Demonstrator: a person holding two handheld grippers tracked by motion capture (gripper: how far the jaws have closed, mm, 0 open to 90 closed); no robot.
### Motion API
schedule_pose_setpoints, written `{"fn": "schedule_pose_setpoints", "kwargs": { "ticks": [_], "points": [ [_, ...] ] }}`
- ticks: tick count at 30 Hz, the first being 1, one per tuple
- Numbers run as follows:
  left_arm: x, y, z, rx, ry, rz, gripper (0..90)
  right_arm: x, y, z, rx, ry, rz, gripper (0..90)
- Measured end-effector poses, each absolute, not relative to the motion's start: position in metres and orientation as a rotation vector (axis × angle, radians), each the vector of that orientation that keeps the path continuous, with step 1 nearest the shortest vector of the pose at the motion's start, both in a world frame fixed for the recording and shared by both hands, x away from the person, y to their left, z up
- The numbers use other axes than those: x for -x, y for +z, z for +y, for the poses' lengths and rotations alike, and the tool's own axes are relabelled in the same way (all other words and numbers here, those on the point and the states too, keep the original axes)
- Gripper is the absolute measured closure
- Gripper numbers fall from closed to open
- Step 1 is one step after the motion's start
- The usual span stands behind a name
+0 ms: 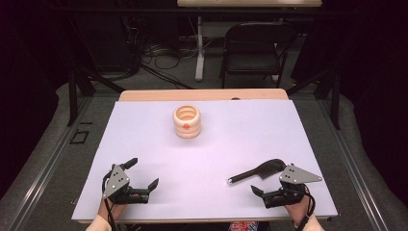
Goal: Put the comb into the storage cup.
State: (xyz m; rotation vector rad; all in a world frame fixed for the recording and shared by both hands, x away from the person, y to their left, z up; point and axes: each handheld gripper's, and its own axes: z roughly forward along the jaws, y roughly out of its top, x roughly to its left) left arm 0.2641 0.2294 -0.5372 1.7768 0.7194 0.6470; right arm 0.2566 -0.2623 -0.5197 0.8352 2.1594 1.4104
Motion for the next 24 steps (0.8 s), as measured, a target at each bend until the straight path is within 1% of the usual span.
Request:
{"fn": "schedule_pose_setpoints", "kwargs": {
  "ticks": [13, 24],
  "points": [
    [-0.267, -0.538, 0.227, -1.780, 0.647, 0.724, 0.1, -0.261, -0.518, -0.257, -0.852, 1.397, 2.179, 0.0],
    [-0.271, -0.539, 0.226, -1.780, 0.643, 0.737, 0.1, -0.274, -0.518, -0.247, -0.883, 1.381, 2.218, 0.0]
  ]
}}
